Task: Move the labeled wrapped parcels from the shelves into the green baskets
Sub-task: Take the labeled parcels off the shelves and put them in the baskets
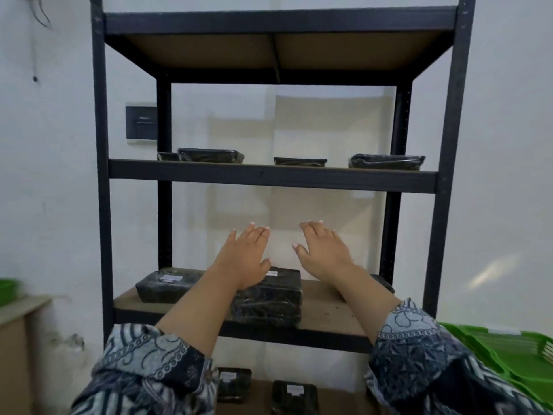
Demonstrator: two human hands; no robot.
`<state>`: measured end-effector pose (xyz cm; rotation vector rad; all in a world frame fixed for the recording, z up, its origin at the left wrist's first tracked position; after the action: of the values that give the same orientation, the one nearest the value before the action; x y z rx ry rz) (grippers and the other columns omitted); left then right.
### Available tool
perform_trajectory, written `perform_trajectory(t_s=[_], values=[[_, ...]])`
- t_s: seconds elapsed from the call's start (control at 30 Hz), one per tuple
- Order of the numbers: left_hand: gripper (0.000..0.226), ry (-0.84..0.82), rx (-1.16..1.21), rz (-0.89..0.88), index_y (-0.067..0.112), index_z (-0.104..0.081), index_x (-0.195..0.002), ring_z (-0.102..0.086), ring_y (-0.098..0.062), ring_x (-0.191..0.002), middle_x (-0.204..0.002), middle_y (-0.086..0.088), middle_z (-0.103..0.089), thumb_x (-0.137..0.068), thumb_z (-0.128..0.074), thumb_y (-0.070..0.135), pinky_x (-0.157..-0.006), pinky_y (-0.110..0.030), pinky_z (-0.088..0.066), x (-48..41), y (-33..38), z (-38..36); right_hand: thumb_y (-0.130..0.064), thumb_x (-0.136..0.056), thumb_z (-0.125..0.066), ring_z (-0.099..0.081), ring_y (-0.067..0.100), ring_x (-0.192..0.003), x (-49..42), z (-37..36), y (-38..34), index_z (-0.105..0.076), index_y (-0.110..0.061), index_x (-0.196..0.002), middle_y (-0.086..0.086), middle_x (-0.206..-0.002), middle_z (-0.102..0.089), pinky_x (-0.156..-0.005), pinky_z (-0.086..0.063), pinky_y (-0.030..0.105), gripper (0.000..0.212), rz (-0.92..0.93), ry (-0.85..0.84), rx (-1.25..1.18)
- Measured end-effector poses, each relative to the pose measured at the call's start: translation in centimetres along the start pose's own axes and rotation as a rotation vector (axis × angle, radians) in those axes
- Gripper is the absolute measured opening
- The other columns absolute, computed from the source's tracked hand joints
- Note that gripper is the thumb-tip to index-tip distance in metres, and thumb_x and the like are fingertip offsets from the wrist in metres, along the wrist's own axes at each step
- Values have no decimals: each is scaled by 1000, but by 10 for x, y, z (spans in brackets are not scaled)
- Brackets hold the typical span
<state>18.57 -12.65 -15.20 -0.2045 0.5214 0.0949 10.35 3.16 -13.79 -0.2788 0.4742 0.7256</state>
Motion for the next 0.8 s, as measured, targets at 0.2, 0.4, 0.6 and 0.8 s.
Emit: perform_trajectory(t_s=[0.2,0.4,0.6,0.8], values=[[63,86,-27,20,13,-9,-149,-4,-21,-144,-157,-4,-11,-96,-34,37,-116,-45,-10,-40,-45,21,-40,-98,-32,-12,26,-147,-54,17,-8,-25,-15,-147,7,-157,-22,-119,-12,43,55,55,88,39],[62,230,-17,-16,12,-16,-148,-9,-19,-143,-155,-3,-20,-96,-37,36,-115,-43,-14,-94,-72,44,-39,-97,-36,-13,24,-147,-114,33,-8,-27,-16,-147,6,-156,-25,-120,-12,42,56,144,205,62],[58,387,-3,-86,9,-27,-144,-23,-20,-138,-149,-6,-32,-94,-41,36,-112,-38,-20,-150,-83,58,-40,-97,-37,-22,25,-144,-164,51,-1,-35,-17,-143,5,-150,-36,-118,-15,42,51,181,330,105],[56,342,67,-104,9,-29,-144,-27,-20,-136,-148,-7,-33,-96,-38,37,-110,-37,-25,-198,-92,58,-40,-97,-33,-29,25,-139,-199,57,17,-38,-16,-141,6,-147,-40,-115,-21,41,50,69,298,136]])
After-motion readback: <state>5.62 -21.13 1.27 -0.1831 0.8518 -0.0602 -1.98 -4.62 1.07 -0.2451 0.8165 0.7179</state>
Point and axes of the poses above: each hand's wrist, its own x-axis away from the middle knuckle, its own z-axis out of the back of the hand, y = z × x, the point moved 1 cm from there along -x, towards the middle knuckle
